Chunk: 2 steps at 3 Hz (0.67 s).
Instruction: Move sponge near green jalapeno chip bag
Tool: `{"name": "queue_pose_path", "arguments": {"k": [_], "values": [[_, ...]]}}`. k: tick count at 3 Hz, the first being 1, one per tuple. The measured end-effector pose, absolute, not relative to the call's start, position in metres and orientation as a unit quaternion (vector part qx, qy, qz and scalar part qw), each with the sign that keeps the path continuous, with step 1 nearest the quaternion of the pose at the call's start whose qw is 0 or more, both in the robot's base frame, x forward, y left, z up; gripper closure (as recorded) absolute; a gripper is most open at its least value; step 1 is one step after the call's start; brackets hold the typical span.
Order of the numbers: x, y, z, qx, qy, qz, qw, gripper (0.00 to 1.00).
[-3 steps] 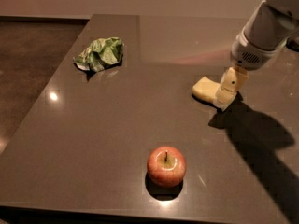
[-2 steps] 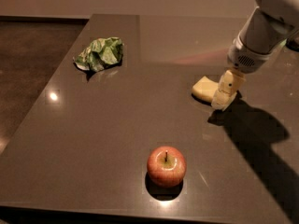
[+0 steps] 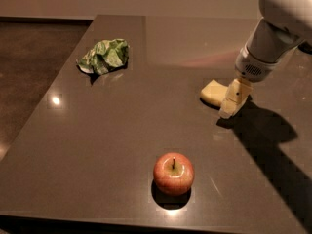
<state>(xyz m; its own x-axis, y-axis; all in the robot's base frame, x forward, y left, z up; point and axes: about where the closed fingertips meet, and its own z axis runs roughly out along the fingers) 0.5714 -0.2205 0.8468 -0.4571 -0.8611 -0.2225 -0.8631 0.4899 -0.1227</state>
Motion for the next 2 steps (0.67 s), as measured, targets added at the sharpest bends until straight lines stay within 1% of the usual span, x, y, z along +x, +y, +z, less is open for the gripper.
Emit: {"name": "queue_pose_path", "arguments": {"k": [1, 2], "values": [[0.5695, -0.2193, 0.8412, -0.505, 0.854, 0.005, 0.122, 0.17], [0.5676, -0.2172, 0.8383, -0.507, 0.854, 0.007, 0.117, 0.4]]}}
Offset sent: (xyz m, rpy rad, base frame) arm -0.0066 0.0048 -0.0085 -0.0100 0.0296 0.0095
